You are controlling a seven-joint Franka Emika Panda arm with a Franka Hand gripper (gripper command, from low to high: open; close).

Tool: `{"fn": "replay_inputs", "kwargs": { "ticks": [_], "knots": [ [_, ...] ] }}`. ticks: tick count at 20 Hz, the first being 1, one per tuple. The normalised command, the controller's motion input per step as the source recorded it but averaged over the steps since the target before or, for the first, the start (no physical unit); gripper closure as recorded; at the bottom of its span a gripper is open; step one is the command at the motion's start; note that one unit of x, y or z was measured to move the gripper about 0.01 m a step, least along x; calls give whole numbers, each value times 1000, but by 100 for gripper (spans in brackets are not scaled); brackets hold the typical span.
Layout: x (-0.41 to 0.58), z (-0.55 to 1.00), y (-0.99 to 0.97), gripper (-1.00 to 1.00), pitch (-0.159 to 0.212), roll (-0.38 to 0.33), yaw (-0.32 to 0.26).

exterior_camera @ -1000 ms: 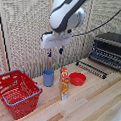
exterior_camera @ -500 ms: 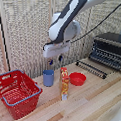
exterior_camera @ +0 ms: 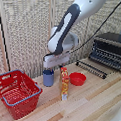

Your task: Observe the blue drinking vessel close to you. Point your gripping mechanism towards the blue drinking vessel. Softly grip the blue drinking vessel using your gripping mechanism. Move your gripping mechanism and the blue drinking vessel above the receptacle. Let go of the blue drinking vessel into the receptacle.

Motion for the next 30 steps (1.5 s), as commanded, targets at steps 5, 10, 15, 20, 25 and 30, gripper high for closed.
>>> {"fn": "replay_inputs", "kwargs": {
  "ticks": [5,10,15,20,25,30],
  "knots": [
    [46,-102,65,100,-39,0,-65],
    [46,0,111,100,-42,0,-117],
    [15,28,93,100,-37,1,-134],
    [8,206,53,100,-5,52,-117],
    [136,643,13,100,0,96,-126],
    [263,911,3,100,0,69,-108]
  ]
}}
